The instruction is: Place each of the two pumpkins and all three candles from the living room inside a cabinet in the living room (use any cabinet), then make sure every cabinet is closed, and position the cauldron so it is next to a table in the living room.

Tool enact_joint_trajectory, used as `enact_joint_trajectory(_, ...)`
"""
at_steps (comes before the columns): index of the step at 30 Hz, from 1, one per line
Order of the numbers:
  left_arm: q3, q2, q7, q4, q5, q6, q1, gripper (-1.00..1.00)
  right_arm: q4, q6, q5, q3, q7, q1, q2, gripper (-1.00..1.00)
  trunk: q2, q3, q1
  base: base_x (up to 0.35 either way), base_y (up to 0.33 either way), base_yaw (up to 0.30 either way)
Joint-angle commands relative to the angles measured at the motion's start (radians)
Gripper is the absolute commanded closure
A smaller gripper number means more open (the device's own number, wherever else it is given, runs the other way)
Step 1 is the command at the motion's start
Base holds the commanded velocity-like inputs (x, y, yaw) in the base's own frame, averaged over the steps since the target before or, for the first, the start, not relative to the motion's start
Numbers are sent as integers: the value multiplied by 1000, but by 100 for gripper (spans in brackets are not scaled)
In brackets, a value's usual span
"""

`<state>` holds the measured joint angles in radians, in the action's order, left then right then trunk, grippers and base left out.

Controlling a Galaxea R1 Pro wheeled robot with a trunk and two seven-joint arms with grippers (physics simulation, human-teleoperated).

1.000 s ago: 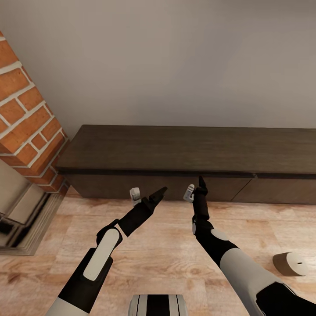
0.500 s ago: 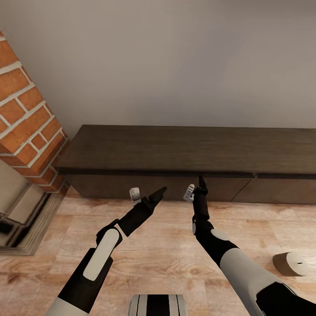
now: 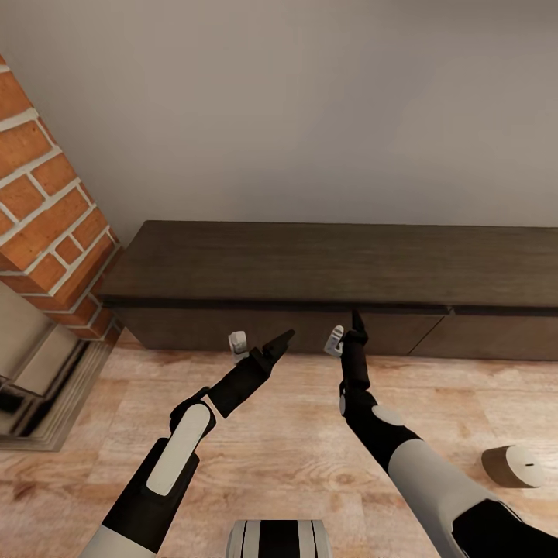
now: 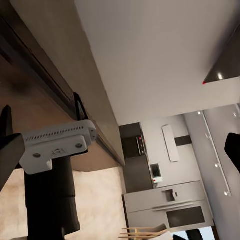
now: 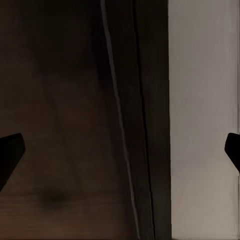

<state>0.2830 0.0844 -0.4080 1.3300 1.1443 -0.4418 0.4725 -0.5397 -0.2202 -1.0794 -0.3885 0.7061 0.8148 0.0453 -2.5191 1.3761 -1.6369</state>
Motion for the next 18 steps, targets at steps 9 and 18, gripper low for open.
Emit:
enact_joint_trajectory(9, -1, -3, -1, 2, 2, 0, 0, -100, 1, -3, -8, -2, 4, -4, 1, -100, 0, 8, -1, 0, 0, 0)
enact_joint_trajectory(18, -1, -3, -1, 2, 3, -1, 0, -100, 1, -4, -9, -4, 4, -6, 2, -100, -3, 43, -5, 0, 0, 0)
